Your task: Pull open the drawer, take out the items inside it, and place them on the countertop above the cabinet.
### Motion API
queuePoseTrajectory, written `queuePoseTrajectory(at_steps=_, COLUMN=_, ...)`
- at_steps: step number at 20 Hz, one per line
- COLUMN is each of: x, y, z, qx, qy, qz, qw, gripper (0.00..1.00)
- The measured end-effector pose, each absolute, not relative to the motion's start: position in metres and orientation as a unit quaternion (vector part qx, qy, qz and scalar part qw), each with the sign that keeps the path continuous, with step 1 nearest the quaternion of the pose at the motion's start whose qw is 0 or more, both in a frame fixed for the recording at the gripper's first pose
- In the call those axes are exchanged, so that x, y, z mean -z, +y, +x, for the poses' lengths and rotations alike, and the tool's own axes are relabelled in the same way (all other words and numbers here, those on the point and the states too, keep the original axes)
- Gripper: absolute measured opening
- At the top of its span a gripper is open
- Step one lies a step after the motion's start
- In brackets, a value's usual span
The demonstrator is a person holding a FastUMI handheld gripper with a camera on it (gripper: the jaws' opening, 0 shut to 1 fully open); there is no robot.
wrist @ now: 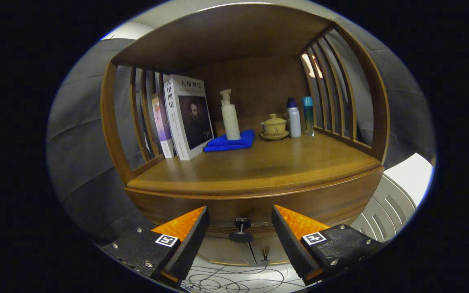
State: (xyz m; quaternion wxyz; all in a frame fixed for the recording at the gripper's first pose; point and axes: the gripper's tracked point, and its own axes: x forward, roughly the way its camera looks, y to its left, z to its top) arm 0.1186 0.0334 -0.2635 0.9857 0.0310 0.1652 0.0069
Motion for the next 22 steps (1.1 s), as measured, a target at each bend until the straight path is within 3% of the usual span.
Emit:
queuePoseTrajectory(at_steps=4, x=0.301, y=0.032, z=0.128, qx=-0.002, qy=0.209, qz=0.031, qw=0.977, gripper=0.94)
queuePoseTrajectory(at_steps=8, x=0.323, y=0.036, z=0.129, qx=-0.011, qy=0.239, qz=0.028, qw=0.971, gripper=0.82)
queuePoseTrajectory(at_steps=15, x=0.346, y=0.046, z=0.131, qx=-0.031, qy=0.274, qz=0.04, qw=0.96, gripper=0.74)
queuePoseTrajectory(at_steps=18, x=0.348, y=0.04, z=0.132, qx=-0.023, qy=0.276, qz=0.032, qw=0.96, gripper=0.48)
queuePoseTrajectory(at_steps=22, x=0.352, y=0.04, z=0.13, qx=-0.035, qy=0.307, qz=0.012, qw=0.951, gripper=0.39)
